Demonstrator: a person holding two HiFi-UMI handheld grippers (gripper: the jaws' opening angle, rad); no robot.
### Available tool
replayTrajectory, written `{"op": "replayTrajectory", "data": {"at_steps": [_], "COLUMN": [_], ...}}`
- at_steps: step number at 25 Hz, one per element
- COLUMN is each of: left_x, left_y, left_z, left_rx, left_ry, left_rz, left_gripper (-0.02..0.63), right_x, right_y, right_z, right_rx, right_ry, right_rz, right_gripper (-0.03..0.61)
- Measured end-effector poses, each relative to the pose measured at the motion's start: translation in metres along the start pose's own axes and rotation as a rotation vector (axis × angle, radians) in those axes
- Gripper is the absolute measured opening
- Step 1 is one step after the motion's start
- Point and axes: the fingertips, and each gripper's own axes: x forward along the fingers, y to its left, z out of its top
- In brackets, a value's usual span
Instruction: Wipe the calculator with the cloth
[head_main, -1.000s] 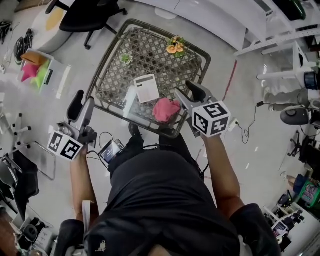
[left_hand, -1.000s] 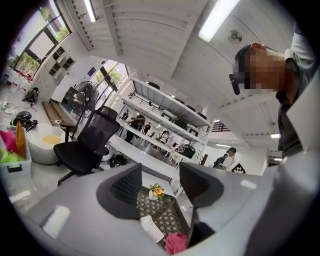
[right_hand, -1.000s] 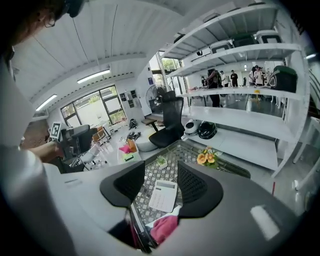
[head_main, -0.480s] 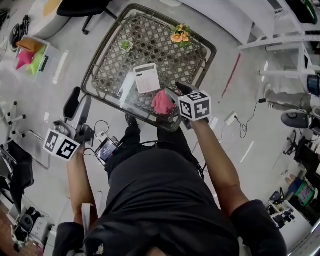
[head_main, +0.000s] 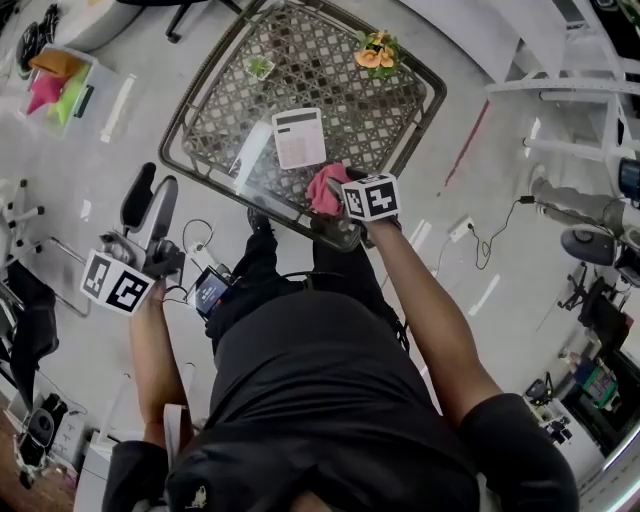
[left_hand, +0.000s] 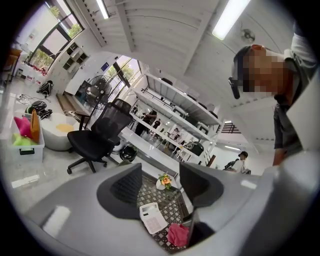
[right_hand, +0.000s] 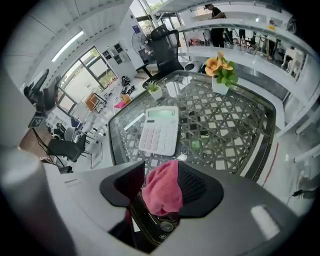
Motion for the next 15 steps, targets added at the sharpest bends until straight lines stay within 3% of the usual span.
{"op": "replayTrajectory", "data": {"at_steps": [10, 15], "left_x": [-0.012, -0.019], "left_y": [0.013, 0.022], "left_z": [-0.018, -0.022], "left_rx": [-0.037, -0.044], "left_ry": [0.003, -0.005], "left_rz": [0.036, 0.053], "left_gripper": [0.255, 0.255], "right_x": [0.052, 0.070], "right_y": [-0.015, -0.022], "right_z": [-0.049, -0.055], "right_rx": [-0.068, -0.123], "right_ry": [0.214, 0.256], "right_rz": [-0.058, -0.110], "right_gripper": [0.199, 0.198]}}
